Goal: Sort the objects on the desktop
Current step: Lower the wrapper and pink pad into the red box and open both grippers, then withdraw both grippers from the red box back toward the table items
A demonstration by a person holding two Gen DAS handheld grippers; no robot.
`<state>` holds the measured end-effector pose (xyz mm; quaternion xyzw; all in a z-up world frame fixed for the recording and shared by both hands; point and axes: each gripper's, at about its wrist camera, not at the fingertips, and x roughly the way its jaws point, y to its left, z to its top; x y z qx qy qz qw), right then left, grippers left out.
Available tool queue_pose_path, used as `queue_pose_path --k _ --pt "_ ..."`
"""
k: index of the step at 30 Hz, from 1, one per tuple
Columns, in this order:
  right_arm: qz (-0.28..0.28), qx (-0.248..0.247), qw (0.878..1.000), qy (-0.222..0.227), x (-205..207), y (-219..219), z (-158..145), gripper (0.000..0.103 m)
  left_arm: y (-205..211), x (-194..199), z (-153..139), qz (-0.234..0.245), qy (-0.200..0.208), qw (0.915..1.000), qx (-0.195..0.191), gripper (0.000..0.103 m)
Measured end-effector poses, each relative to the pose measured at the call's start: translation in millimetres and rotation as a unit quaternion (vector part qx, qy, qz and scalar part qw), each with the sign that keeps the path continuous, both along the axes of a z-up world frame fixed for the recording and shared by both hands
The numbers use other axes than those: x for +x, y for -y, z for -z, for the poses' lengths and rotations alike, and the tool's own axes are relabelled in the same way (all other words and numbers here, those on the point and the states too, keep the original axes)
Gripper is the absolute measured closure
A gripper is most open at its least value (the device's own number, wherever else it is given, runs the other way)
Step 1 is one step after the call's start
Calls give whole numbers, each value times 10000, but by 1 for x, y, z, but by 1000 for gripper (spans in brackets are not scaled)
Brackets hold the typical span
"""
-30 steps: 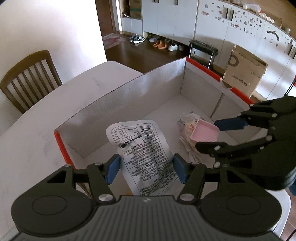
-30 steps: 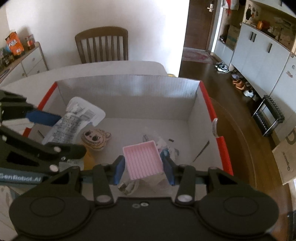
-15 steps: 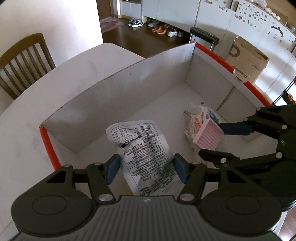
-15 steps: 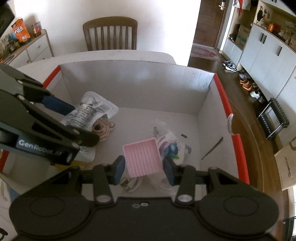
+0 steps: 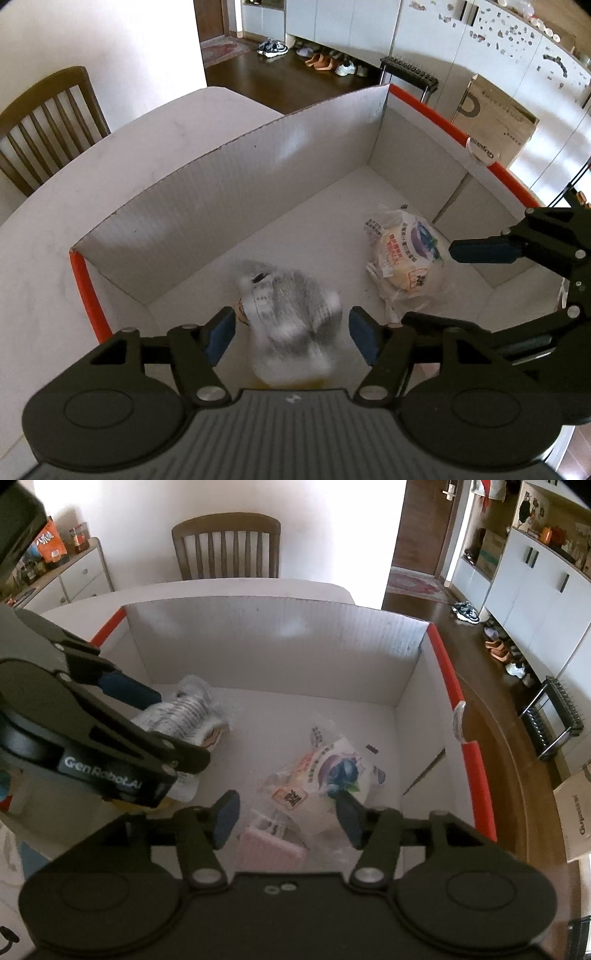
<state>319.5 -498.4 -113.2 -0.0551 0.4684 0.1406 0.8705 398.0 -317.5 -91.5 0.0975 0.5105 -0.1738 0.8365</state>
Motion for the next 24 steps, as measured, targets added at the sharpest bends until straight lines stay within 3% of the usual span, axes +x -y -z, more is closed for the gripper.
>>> queue_pose_path --k 10,24 --pt "89 177 9997 142 -10 14 -14 38 -7 -12 -20 -83 225 9994 -235 33" --pt "-9 439 9978 498 -45 15 -49 29 -27 -63 -60 -316 737 9956 -492 33"
